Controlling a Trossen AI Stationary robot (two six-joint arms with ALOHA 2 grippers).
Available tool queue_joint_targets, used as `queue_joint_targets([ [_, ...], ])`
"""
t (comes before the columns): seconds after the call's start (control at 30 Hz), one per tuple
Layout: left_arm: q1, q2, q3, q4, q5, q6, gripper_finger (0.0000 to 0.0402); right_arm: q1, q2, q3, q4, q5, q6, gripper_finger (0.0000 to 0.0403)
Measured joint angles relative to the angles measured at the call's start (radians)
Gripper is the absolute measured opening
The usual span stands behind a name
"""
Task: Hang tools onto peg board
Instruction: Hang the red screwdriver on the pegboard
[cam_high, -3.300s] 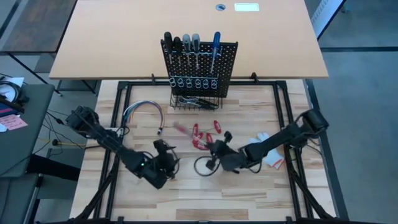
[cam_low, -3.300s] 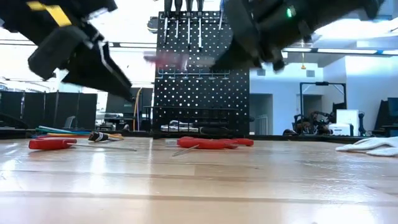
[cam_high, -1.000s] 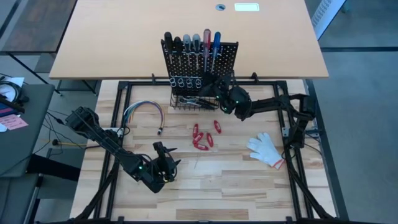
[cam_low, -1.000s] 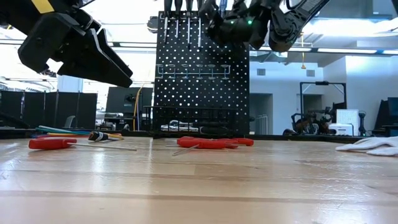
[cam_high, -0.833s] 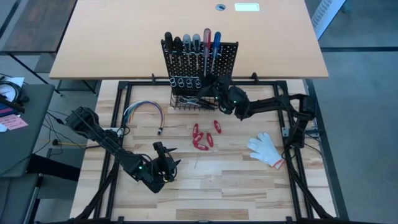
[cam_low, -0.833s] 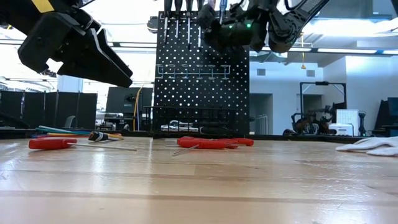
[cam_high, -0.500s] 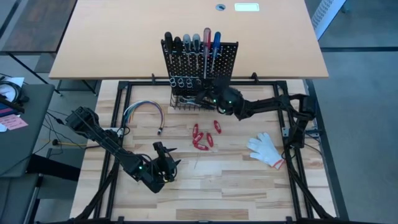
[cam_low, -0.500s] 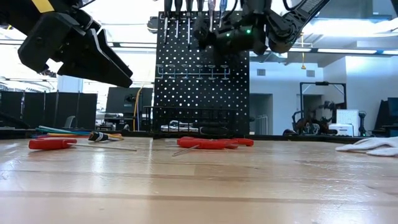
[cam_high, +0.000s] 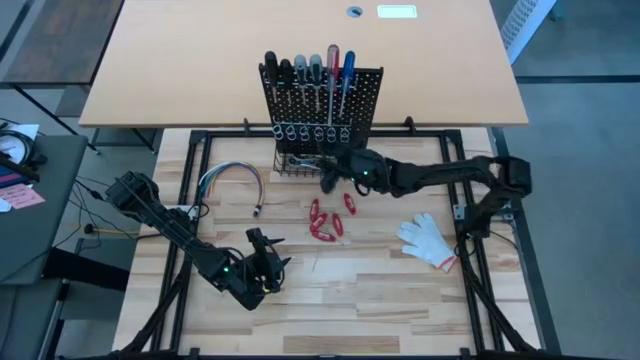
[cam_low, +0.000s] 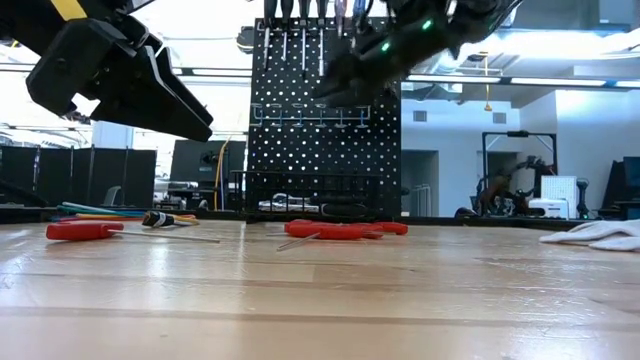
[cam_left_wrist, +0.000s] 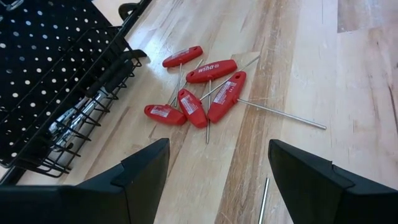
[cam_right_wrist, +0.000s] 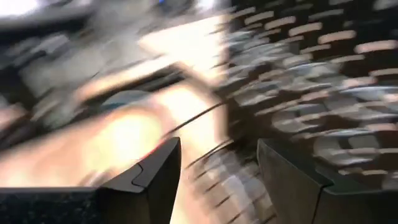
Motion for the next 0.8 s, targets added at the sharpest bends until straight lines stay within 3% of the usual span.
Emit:
queue_joint_targets([
  [0.1, 0.000, 0.000, 0.000, 0.005, 0.000, 0.005, 0.0267, 0.029, -0.064, 0.000, -0.018, -0.157, -0.102, 0.0198],
  [0.2, 0.000, 0.000, 0.000, 0.019, 0.000, 0.024, 0.0267, 0.030, -0.121, 0.022, 0.021, -0.163, -0.187, 0.0157],
  [0.43, 0.000, 0.000, 0.000, 0.043, 0.000, 0.052, 0.0267, -0.100, -0.140, 0.122, -0.021, -0.146, -0.201, 0.0013],
  [0.63, 0.000, 0.000, 0.000, 0.043, 0.009, 0.052, 0.0267, -0.177, -0.139, 0.126, -0.126, -0.101, -0.134, 0.0009],
  [0.8, 0.000, 0.000, 0.000, 0.043, 0.010, 0.052, 0.0267, -0.139, -0.139, 0.127, -0.125, -0.104, -0.142, 0.0003],
])
